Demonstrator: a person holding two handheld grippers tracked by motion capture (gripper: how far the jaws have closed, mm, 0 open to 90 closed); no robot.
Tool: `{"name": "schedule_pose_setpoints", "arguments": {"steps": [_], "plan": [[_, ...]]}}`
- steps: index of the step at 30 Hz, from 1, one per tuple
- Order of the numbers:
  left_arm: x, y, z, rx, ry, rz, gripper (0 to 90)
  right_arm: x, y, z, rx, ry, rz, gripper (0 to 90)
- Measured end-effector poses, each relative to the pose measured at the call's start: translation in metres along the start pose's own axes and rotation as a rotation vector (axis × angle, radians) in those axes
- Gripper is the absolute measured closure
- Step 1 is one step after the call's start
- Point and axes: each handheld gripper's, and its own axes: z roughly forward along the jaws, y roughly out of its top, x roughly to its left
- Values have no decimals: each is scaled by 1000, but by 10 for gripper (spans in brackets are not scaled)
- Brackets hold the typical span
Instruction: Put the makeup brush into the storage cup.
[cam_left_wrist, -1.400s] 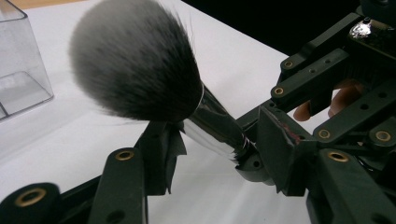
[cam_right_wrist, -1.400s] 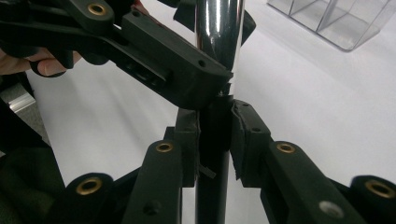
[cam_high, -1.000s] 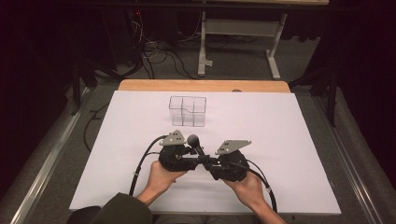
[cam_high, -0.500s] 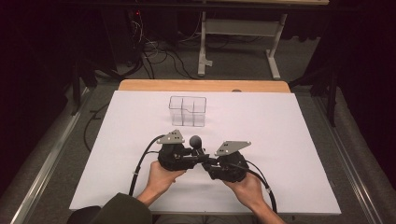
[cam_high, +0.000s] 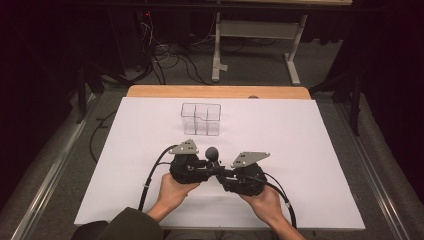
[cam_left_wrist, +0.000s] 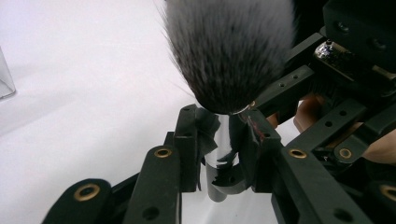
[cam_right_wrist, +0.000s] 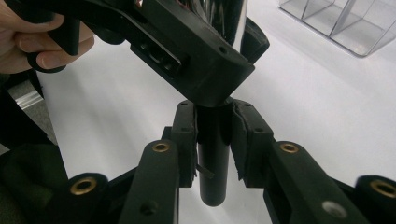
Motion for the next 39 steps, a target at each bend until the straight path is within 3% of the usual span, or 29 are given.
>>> {"name": "schedule_pose_setpoints", "arguments": {"steps": [4,10,14,22,31,34,35,36,39], "plan": [[1,2,-5,-7,8,1,703,-3,-1,-2,-13,23,36,658],[2,2,-10,-12,18,2,703,-7,0,-14,-40,10,32,554],[3,2,-8,-3,34,5,703,-13,-1,-24,-78,14,56,488],[3,2,-10,2,46,7,702,-24,-8,-44,-127,-10,60,413],[4,2,-14,2,58,1,702,-44,-22,-73,-197,-91,88,340],[5,3,-16,-5,64,-1,702,-54,-31,-81,-228,-143,98,341],[5,3,-16,-5,64,-1,702,-54,-31,-81,-228,-143,98,341],[5,3,-17,-8,67,-2,702,-57,-35,-84,-234,-182,103,333],[7,4,-19,-10,72,-4,702,-63,-42,-87,-230,-201,112,335]]}}
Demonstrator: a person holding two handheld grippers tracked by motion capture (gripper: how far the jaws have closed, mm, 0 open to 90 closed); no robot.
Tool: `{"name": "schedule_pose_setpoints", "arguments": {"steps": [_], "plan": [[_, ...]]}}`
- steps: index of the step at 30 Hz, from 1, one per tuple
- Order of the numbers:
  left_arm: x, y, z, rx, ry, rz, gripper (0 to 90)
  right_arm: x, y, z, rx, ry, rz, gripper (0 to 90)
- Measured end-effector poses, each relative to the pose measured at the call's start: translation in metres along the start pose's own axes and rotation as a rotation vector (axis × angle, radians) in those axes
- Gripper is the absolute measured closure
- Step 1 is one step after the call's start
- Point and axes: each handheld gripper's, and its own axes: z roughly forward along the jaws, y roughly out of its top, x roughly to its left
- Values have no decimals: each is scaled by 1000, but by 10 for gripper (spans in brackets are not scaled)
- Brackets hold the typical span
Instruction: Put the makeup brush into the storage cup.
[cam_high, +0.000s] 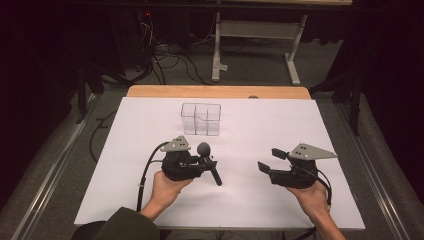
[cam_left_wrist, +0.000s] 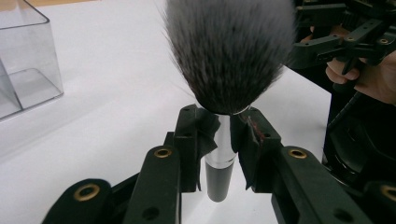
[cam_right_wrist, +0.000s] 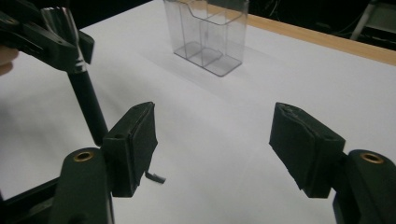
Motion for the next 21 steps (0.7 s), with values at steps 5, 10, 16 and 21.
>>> {"name": "schedule_pose_setpoints", "arguments": {"steps": [5,10,16,21], "plan": [[2,0,-2,3,14,-3,702,-11,-9,-7,-11,-23,29,320],[5,2,-2,7,21,-5,702,-16,-17,-13,-33,-48,43,299],[8,6,-7,4,42,-1,702,-24,-31,-13,-24,-63,60,281],[9,12,-14,0,66,14,701,-27,-37,-13,-38,-79,61,261]]}}
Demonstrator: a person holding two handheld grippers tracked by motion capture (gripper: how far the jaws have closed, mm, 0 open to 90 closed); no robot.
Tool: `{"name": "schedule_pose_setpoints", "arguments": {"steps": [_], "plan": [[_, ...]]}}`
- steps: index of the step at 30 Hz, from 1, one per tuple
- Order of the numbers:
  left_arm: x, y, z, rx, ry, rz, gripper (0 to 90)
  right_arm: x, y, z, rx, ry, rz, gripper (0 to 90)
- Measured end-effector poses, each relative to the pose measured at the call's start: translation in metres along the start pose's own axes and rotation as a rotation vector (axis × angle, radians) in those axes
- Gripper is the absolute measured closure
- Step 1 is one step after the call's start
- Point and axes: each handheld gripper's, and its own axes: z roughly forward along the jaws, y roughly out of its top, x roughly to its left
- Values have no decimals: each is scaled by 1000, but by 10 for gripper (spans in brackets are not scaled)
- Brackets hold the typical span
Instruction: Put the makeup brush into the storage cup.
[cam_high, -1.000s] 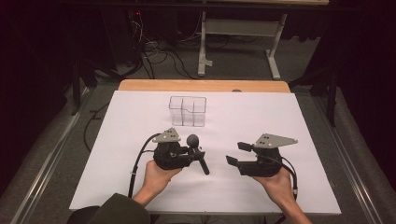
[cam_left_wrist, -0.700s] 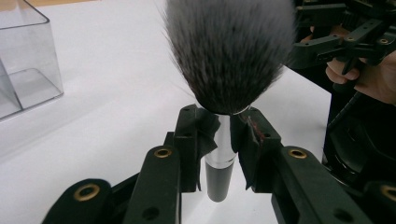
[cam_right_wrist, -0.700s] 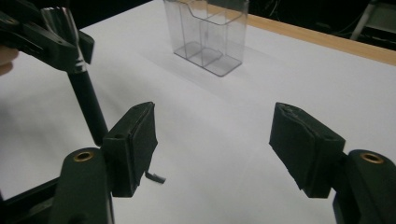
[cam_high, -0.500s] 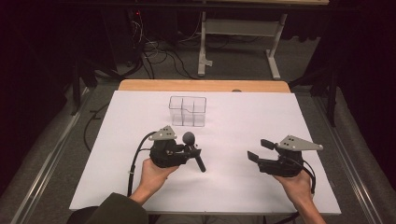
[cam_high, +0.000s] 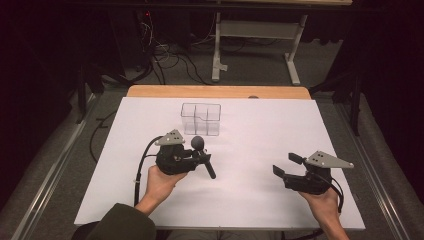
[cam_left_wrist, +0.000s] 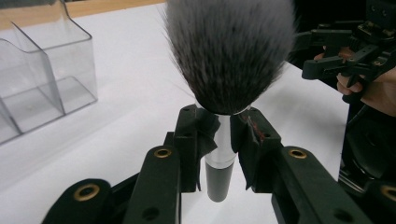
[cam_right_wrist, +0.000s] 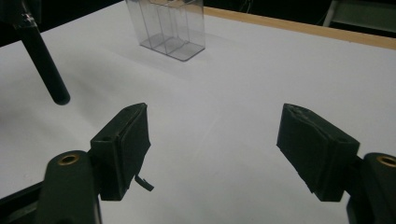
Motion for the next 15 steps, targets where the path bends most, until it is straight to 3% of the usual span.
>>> {"name": "schedule_pose_setpoints", "arguments": {"steps": [10,15], "plan": [[10,13,-5,1,47,6,701,-5,-13,3,-3,-17,20,249],[15,20,-6,-3,59,-2,701,-2,-17,5,6,-21,-4,249]]}}
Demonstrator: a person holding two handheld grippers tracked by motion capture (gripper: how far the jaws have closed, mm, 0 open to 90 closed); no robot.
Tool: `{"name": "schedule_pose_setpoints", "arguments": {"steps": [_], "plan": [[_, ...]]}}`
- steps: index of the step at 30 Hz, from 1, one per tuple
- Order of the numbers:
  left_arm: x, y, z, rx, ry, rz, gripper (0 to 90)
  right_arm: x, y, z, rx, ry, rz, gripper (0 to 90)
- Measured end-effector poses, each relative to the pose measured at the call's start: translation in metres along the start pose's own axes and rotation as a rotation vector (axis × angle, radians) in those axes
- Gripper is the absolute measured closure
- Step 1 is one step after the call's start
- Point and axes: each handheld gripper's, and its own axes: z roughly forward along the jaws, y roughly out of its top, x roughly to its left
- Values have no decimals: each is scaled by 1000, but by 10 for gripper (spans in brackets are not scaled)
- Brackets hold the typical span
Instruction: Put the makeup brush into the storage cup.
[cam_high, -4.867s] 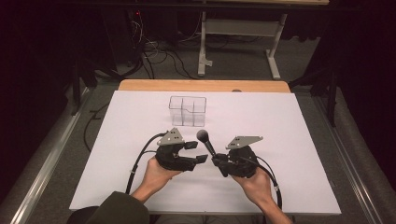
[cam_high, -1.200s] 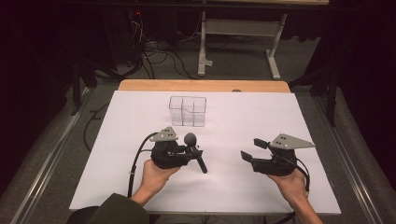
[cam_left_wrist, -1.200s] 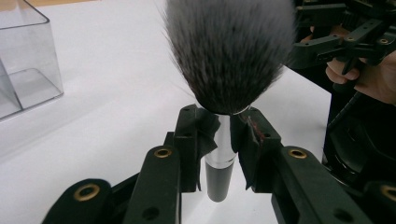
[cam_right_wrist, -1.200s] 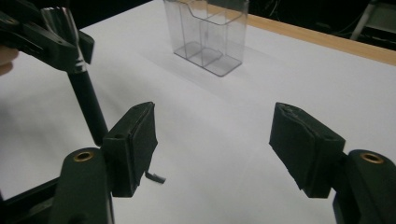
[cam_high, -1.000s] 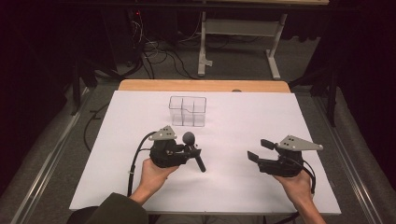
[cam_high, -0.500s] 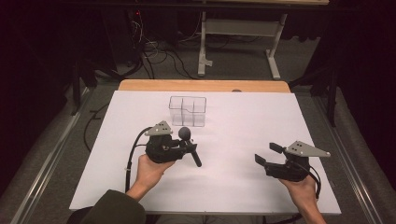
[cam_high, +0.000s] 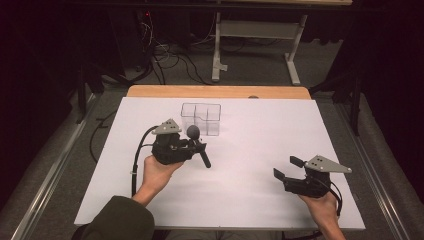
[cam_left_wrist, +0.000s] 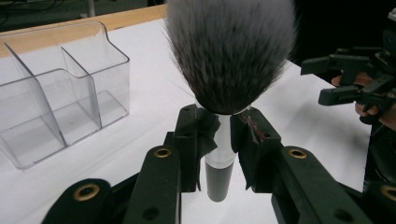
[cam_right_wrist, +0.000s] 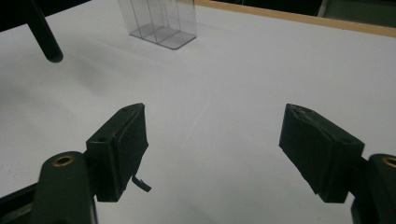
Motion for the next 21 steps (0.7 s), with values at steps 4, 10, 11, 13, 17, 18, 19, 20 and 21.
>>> {"name": "schedule_pose_setpoints", "arguments": {"steps": [4,10,11,13,17,18,19,20,21], "plan": [[3,6,0,3,16,1,701,1,-1,1,2,0,-5,249],[9,14,1,2,30,-8,701,1,-3,2,8,4,-1,249],[11,18,2,2,33,-6,701,1,-4,2,8,4,-1,249],[12,20,2,3,32,-7,701,1,-4,2,9,3,1,249],[16,29,3,-3,45,-7,701,1,-4,3,4,-7,2,246],[17,30,3,-5,46,-8,701,2,-4,4,2,-6,-1,245],[17,30,3,-5,46,-8,701,2,-4,4,2,-6,-1,245],[18,32,3,-6,49,-8,701,2,-4,5,10,-3,-5,245],[18,34,3,-6,53,-8,701,2,-4,5,10,-3,-5,245]]}}
